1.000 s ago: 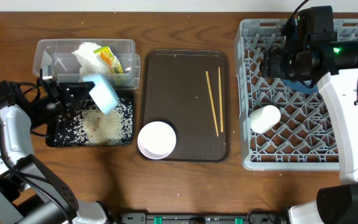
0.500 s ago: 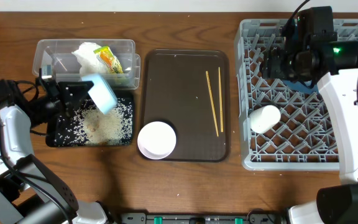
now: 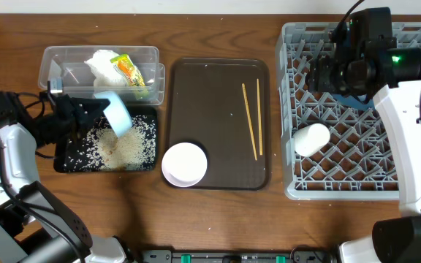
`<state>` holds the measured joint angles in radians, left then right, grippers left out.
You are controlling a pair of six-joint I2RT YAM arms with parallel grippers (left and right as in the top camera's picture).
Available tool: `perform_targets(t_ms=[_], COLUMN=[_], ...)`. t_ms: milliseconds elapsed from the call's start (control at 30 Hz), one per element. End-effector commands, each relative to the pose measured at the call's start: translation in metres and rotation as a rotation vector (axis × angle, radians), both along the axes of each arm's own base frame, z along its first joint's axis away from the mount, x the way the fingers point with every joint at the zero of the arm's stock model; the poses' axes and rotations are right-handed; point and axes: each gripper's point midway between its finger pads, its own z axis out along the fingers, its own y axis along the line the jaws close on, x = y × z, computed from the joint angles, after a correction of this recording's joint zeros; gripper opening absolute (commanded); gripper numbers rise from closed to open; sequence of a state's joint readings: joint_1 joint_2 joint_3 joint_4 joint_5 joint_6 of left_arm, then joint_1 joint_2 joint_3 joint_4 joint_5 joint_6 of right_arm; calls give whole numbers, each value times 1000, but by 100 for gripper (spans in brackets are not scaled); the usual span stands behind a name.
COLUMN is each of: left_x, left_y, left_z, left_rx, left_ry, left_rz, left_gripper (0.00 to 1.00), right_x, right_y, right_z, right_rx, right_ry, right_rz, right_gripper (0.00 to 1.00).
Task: Sort waste into correct bins and load items into the dishwasher rack
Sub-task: 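Move the light-blue bowl right and set it on the brown tray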
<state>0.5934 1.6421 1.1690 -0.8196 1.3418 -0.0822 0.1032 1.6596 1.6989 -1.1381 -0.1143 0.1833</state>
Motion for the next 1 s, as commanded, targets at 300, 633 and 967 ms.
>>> perform_targets(t_ms=[300,633,967], left_x=[14,32,23], left_y=[-95,-200,-270], left_z=[-13,-64,-126], left_rx=[423,1083,1134], left_ry=[-4,-168,-204], left_rz=[-236,-382,-546], left_gripper=[6,6,6], right_x=[1,0,0], right_y=[22,27,27], right_z=[7,7,7], right_rx=[1,2,2], right_ry=[-38,-38,-37], right_rz=[51,63,63], right_gripper=[69,69,69])
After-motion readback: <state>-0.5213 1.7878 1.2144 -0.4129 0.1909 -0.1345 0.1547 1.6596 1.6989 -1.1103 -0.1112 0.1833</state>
